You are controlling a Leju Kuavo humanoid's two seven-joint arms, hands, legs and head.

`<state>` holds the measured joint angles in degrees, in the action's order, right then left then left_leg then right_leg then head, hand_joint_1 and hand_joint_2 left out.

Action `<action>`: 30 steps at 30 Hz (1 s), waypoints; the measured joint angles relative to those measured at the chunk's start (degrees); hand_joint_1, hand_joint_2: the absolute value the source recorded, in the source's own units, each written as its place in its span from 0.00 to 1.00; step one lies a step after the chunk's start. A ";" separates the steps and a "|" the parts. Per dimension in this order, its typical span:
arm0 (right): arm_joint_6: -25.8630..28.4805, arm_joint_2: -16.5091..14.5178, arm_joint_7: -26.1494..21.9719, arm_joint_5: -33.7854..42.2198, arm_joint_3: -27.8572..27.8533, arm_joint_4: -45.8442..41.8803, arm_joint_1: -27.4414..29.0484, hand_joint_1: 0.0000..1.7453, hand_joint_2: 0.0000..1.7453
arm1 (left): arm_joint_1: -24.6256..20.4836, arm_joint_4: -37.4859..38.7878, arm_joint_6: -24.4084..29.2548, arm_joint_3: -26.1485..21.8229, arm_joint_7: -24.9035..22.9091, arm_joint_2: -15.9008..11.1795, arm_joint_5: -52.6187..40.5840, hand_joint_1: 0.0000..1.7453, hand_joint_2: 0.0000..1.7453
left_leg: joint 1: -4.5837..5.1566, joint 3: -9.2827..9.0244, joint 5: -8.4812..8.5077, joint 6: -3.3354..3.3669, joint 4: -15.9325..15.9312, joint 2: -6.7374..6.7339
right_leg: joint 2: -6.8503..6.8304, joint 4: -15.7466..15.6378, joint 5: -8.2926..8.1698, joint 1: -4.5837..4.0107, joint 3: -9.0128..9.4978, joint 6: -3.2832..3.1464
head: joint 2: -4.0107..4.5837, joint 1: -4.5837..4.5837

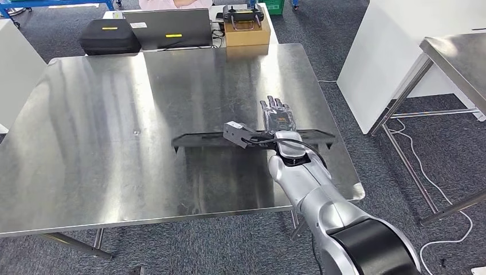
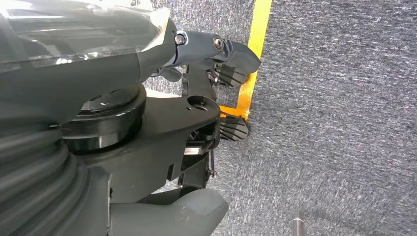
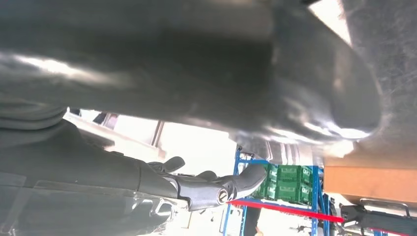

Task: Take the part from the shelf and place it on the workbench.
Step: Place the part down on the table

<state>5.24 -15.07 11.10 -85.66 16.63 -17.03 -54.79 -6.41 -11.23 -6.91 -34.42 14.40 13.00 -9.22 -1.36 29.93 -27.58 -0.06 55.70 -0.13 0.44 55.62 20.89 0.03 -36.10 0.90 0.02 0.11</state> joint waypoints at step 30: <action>8.35 -2.85 1.73 -4.43 4.98 -4.75 -11.09 0.00 0.00 | 0.18 0.00 -0.54 0.00 0.19 -0.27 -1.62 0.00 0.00 | 0.00 -0.05 0.01 0.00 0.00 -0.01 | 0.00 0.00 0.00 -0.01 0.00 0.00 | 0.00 0.00</action>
<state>13.59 -17.92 12.84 -90.09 21.61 -21.77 -65.88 -6.23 -11.23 -7.44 -34.42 14.59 12.73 -10.84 -1.36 29.88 -27.57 -0.06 55.70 -0.14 0.45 55.62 20.89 0.03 -36.10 0.90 0.02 0.11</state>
